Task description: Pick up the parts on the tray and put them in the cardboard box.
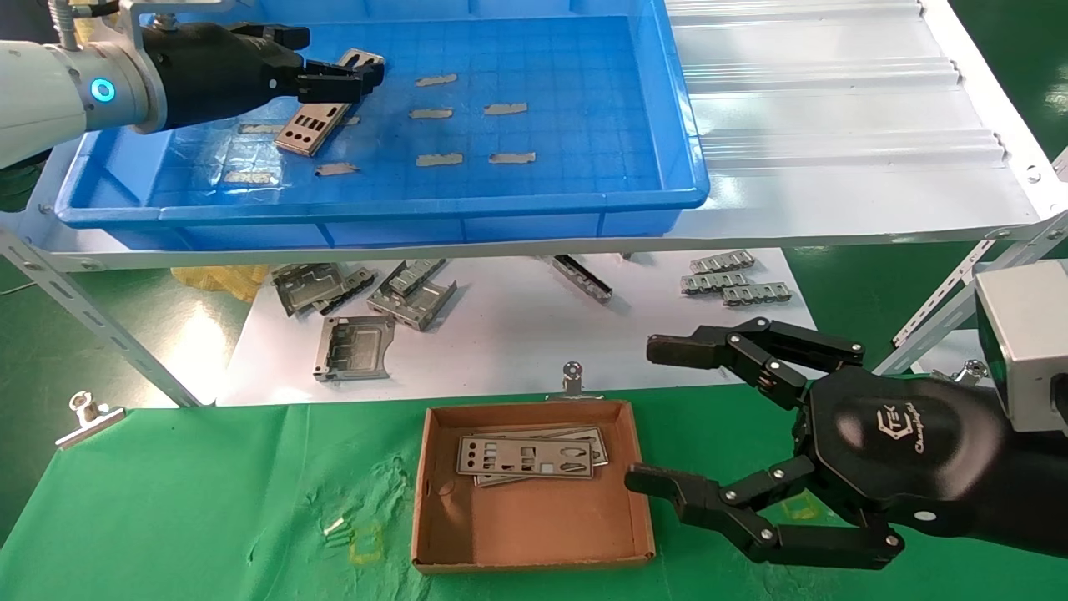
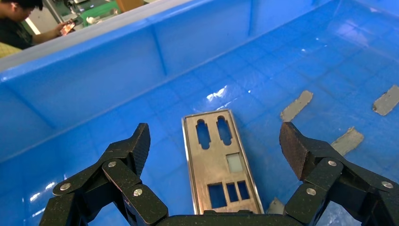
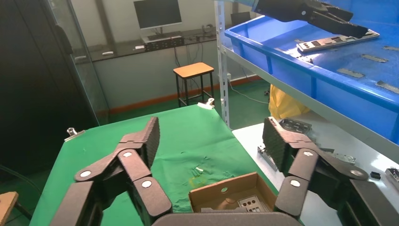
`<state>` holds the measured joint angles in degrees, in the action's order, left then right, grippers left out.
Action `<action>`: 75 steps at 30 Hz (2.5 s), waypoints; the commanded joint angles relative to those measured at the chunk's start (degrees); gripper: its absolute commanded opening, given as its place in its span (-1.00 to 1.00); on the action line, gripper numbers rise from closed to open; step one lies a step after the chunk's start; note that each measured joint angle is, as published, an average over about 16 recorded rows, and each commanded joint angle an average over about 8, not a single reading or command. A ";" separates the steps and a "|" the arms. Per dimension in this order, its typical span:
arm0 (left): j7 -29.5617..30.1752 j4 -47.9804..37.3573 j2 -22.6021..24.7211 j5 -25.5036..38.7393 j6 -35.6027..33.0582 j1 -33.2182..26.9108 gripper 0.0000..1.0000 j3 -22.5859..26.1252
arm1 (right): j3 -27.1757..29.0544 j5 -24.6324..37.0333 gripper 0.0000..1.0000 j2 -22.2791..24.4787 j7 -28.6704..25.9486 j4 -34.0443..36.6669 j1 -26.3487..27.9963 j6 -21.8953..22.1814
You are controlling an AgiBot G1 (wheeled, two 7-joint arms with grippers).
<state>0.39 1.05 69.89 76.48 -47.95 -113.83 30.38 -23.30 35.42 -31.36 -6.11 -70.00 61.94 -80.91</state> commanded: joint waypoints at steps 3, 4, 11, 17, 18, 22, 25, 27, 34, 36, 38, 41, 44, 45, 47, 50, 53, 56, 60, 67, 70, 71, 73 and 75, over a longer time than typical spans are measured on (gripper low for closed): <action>0.50 -1.02 0.47 -0.11 0.96 0.05 -1.00 -0.08 | 0.00 0.00 1.00 0.00 0.00 0.00 0.00 0.00; 0.71 -1.18 0.55 -0.23 1.19 0.14 -1.00 -0.16 | 0.00 0.00 1.00 0.00 0.00 0.00 0.00 0.00; 1.58 -1.47 0.73 -0.64 1.97 0.52 -1.00 -0.45 | 0.00 0.00 1.00 0.00 0.00 0.00 0.00 0.00; 1.31 -1.09 0.51 -0.72 1.99 0.66 -1.00 -0.51 | 0.00 0.00 1.00 0.00 0.00 0.00 0.00 0.00; 1.19 -1.01 0.48 -0.71 1.97 0.69 -1.00 -0.50 | 0.00 0.00 1.00 0.00 0.00 0.00 0.00 0.00; 0.62 -0.79 0.41 -0.62 1.93 0.86 -1.00 -0.44 | 0.00 0.00 1.00 0.00 0.00 0.00 0.00 0.00; 0.23 -0.72 0.42 -0.58 1.99 0.99 -1.00 -0.41 | 0.00 0.00 1.00 0.00 0.00 0.00 0.00 0.00; 0.03 -0.71 0.43 -0.57 2.04 1.05 -1.00 -0.41 | 0.00 0.00 1.00 0.00 0.00 0.00 0.00 0.00; -0.97 -0.45 0.38 -0.56 2.26 1.00 -1.00 -0.41 | 0.00 0.00 1.00 0.00 0.00 0.00 0.00 0.00; -1.26 -0.39 0.35 -0.62 2.28 0.95 -1.00 -0.45 | 0.00 0.00 1.00 0.00 0.00 0.00 0.00 0.00; -1.46 -0.39 0.32 -0.71 2.25 0.88 -1.00 -0.51 | 0.00 0.00 1.00 0.00 0.00 0.00 0.00 0.00; -1.71 -0.42 0.28 -0.82 2.19 0.80 -1.00 -0.59 | 0.00 0.00 1.00 0.00 0.00 0.00 0.00 0.00; -1.92 -0.37 0.19 -1.04 2.02 0.58 -1.00 -0.75 | 0.00 0.00 1.00 0.00 0.00 0.00 0.00 0.00; -1.99 -0.32 0.13 -1.15 1.90 0.47 -1.00 -0.83 | 0.00 0.00 1.00 0.00 0.00 0.00 0.00 0.00; -2.13 -0.20 -0.02 -1.41 1.53 0.20 -1.00 -1.01 | 0.00 0.00 1.00 0.00 0.00 0.00 0.00 0.00; -2.36 0.02 -0.33 -1.87 0.74 -0.30 -1.00 -1.32 | 0.00 0.00 1.00 0.00 0.00 0.00 0.00 0.00; -2.64 0.19 -0.71 -2.32 -0.26 -0.76 -1.00 -1.64 | 0.00 0.00 1.00 0.00 0.00 0.00 0.00 0.00; -3.03 0.35 -1.12 -2.74 -1.55 -1.11 -1.00 -1.92 | 0.00 0.00 1.00 0.00 0.00 0.00 0.00 0.00; -3.92 0.74 -1.77 -3.16 -4.66 -1.25 -1.00 -2.19 | 0.00 0.00 1.00 0.00 0.00 0.00 0.00 0.00; -7.02 2.19 -3.41 -3.54 -14.62 -0.66 -1.00 -2.32 | 0.00 0.00 1.00 0.00 0.00 0.00 0.00 0.00; -9.10 3.09 -4.31 -3.42 -20.29 -0.14 -1.00 -2.11 | 0.00 0.00 1.00 0.00 0.00 0.00 0.00 0.00; -9.97 3.45 -4.63 -3.28 -22.39 0.09 -1.00 -1.97 | 0.00 0.00 1.00 0.00 0.00 0.00 0.00 0.00; -11.84 4.17 -5.24 -2.91 -26.46 0.55 -1.00 -1.61 | 0.00 0.00 1.00 0.00 0.00 0.00 0.00 0.00; -13.89 4.87 -5.85 -2.52 -30.52 1.01 -1.00 -1.22 | 0.00 0.00 1.00 0.00 0.00 0.00 0.00 0.00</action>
<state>-13.44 5.67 64.07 73.66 -77.77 -112.98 28.95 -23.31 35.42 -31.36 -6.11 -70.00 61.95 -80.91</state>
